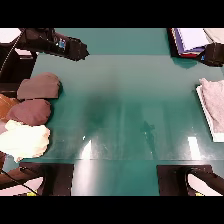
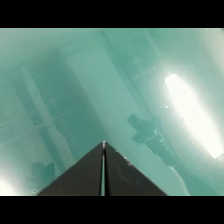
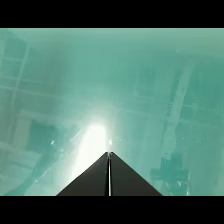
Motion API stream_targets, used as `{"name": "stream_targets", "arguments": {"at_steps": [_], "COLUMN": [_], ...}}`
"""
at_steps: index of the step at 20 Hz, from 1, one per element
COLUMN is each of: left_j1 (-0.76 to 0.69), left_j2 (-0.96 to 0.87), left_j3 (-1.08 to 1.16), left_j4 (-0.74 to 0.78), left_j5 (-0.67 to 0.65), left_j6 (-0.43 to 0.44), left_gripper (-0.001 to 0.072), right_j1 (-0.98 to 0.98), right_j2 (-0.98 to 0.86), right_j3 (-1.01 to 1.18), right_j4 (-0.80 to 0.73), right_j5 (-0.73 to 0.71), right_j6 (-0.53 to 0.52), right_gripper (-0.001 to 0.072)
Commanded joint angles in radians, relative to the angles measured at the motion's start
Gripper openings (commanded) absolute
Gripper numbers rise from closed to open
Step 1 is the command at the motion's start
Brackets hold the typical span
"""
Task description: Fold the shirts.
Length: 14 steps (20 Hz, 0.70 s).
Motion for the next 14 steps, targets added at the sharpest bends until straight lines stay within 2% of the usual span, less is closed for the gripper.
{"name": "stream_targets", "arguments": {"at_steps": [1,12,14], "left_j1": [0.0,-0.001,-0.001], "left_j2": [0.0,0.0,0.0], "left_j3": [0.0,0.0,0.0], "left_j4": [0.0,0.0,0.001], "left_j5": [0.0,0.009,0.056], "left_j6": [0.0,0.0,0.004], "left_gripper": [0.0028,0.0028,0.0028], "right_j1": [0.001,0.001,0.001], "right_j2": [0.001,0.001,0.001], "right_j3": [0.0,0.0,0.0], "right_j4": [0.0,0.0,0.0], "right_j5": [0.001,0.001,0.001], "right_j6": [0.0,0.0,0.0], "right_gripper": [0.002,0.002,0.002]}}
